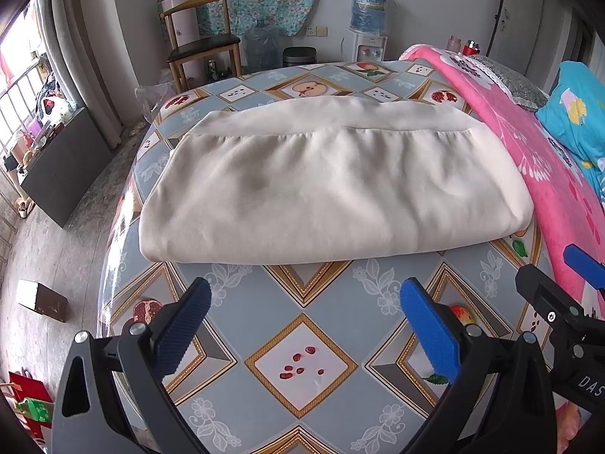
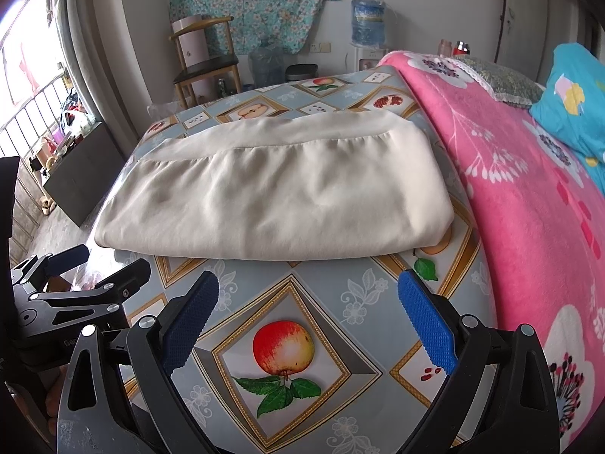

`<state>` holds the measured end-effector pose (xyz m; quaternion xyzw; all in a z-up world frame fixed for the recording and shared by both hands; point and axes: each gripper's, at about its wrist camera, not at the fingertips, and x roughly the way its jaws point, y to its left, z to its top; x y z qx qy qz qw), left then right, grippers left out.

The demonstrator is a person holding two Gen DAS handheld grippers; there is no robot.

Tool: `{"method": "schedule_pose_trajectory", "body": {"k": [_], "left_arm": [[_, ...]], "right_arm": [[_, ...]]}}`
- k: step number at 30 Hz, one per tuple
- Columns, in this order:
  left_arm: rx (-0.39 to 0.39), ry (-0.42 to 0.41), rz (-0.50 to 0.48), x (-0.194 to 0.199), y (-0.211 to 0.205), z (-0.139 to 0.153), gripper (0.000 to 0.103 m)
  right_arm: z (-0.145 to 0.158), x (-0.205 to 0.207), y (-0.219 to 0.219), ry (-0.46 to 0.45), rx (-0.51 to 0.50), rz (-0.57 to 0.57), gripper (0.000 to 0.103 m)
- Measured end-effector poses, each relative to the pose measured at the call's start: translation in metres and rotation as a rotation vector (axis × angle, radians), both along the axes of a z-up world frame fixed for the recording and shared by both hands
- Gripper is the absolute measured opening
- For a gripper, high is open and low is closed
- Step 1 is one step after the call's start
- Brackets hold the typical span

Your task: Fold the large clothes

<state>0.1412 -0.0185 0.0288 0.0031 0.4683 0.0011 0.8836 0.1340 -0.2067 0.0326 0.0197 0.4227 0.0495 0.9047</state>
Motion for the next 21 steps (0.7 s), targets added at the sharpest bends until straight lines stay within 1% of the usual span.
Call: {"method": "schedule_pose_trajectory", "body": {"k": [21], "left_arm": [[-0.002, 0.000, 0.000, -0.0001, 0.0007, -0.0013, 0.098]], "right_arm": [[-0.0030, 0.0012, -0.0016, 0.001, -0.001, 0.002, 0.092]]}}
